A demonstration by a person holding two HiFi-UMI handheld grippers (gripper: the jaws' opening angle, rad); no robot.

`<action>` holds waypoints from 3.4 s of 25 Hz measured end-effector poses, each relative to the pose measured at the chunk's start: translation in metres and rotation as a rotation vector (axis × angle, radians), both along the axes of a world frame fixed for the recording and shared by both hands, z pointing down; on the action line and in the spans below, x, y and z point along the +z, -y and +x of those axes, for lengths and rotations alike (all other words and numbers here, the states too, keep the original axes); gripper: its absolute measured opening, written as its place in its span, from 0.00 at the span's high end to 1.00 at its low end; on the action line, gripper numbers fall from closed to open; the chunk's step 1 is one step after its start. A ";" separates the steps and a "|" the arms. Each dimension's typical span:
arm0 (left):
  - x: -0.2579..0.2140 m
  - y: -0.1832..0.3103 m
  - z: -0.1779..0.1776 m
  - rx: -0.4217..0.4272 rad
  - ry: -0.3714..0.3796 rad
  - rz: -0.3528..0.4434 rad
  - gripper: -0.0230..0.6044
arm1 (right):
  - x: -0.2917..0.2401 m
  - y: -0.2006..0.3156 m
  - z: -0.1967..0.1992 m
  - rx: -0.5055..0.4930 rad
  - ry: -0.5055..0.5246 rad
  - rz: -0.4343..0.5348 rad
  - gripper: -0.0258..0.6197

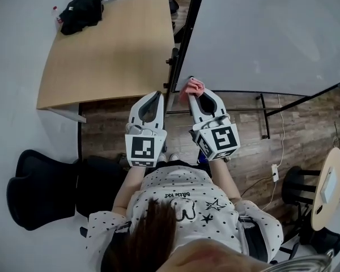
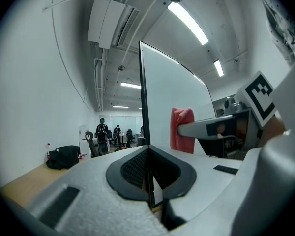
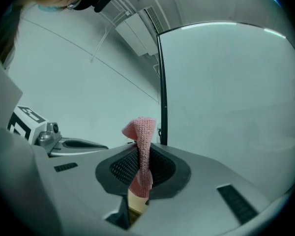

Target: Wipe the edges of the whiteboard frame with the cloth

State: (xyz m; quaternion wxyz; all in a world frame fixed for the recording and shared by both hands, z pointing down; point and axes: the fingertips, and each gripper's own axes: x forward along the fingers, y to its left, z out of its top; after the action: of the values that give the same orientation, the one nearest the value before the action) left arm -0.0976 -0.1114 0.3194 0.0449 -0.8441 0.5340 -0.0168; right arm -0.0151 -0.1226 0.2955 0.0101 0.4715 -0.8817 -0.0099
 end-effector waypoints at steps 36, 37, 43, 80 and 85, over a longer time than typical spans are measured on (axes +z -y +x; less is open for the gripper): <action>-0.016 0.014 0.019 0.050 -0.017 0.016 0.94 | -0.241 0.098 -0.018 0.082 -0.069 0.392 0.91; -0.017 0.015 0.019 0.051 -0.016 0.016 0.94 | -0.241 0.101 -0.018 0.087 -0.070 0.390 0.91; -0.015 0.020 0.018 0.058 -0.027 0.001 0.94 | -0.247 0.110 -0.018 0.112 -0.081 0.403 0.91; -0.014 0.033 0.009 0.048 -0.044 -0.001 0.94 | -0.259 0.107 -0.027 0.111 -0.060 0.483 0.90; -0.014 0.031 0.008 0.045 -0.042 0.000 0.94 | -0.255 0.107 -0.026 0.107 -0.057 0.479 0.90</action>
State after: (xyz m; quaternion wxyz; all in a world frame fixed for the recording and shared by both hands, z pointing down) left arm -0.0893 -0.1423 0.3059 0.0340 -0.8562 0.5156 0.0019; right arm -0.0416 -0.2300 0.0407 -0.0764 0.5059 -0.8275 -0.2314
